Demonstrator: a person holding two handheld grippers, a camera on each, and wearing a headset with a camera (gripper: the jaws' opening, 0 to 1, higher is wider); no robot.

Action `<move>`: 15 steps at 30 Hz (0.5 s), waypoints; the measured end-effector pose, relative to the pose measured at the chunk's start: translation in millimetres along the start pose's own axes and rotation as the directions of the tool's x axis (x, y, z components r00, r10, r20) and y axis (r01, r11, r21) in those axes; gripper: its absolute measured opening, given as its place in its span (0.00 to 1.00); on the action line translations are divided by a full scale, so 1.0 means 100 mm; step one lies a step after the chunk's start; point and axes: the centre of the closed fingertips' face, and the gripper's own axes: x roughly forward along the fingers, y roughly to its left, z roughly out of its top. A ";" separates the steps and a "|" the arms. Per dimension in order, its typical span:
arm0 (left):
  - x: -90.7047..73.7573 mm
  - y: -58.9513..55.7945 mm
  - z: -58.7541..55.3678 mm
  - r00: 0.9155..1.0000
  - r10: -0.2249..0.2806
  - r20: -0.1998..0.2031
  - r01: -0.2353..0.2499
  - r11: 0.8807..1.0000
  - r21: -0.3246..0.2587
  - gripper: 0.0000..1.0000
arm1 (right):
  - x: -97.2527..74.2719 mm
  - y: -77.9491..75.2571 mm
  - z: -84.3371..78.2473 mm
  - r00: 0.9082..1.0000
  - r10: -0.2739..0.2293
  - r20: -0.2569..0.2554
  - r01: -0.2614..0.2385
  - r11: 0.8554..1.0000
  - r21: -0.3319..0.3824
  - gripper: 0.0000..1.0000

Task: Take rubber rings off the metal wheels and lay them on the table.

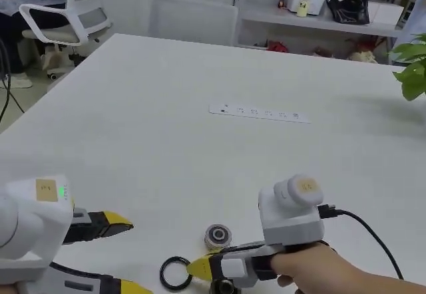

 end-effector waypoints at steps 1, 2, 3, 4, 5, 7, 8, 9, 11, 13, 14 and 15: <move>0.00 0.00 0.00 1.000 -0.001 0.000 0.001 1.000 0.001 0.60 | 0.00 0.00 0.00 1.000 0.000 -0.001 0.000 1.000 -0.002 0.08; 0.00 0.00 0.00 1.000 -0.002 0.001 0.002 1.000 0.001 0.60 | 0.00 0.01 0.00 1.000 0.000 -0.001 0.000 1.000 -0.007 0.09; 0.00 0.00 0.01 1.000 -0.002 0.001 0.002 1.000 0.001 0.60 | -0.01 0.02 0.00 1.000 0.000 -0.001 0.000 1.000 -0.010 0.09; 0.00 0.00 0.01 1.000 -0.002 0.001 0.002 1.000 0.001 0.60 | -0.01 0.02 0.01 1.000 0.001 0.000 -0.001 1.000 -0.013 0.10; 0.00 0.00 0.01 1.000 -0.002 0.001 0.002 1.000 0.001 0.60 | -0.01 0.02 0.01 1.000 0.000 0.001 0.000 1.000 -0.016 0.11; 0.00 0.00 0.02 1.000 -0.003 0.002 0.003 1.000 0.000 0.60 | -0.03 0.04 0.02 1.000 0.000 0.005 0.001 1.000 -0.021 0.12; 0.00 0.01 0.02 1.000 -0.002 0.003 0.002 1.000 0.002 0.60 | -0.04 0.04 0.03 1.000 0.000 0.009 0.000 1.000 -0.024 0.12; 0.00 0.01 0.02 1.000 -0.002 0.002 0.002 1.000 0.002 0.60 | -0.05 0.05 0.04 1.000 -0.001 0.011 0.001 1.000 -0.027 0.13; -0.01 0.01 0.03 1.000 -0.002 0.002 0.002 1.000 0.004 0.60 | -0.07 0.06 0.06 1.000 -0.002 0.016 0.003 0.999 -0.035 0.14; -0.02 0.01 0.04 1.000 -0.001 0.004 0.001 1.000 0.005 0.60 | -0.09 0.07 0.08 1.000 -0.004 0.021 0.005 0.999 -0.041 0.15; -0.02 0.01 0.05 1.000 0.000 0.005 0.000 1.000 0.005 0.60 | -0.10 0.07 0.09 1.000 -0.005 0.023 0.006 0.999 -0.042 0.15; -0.02 0.01 0.06 1.000 0.001 0.007 -0.001 1.000 0.006 0.60 | -0.12 0.07 0.10 1.000 -0.006 0.029 0.007 0.999 -0.044 0.15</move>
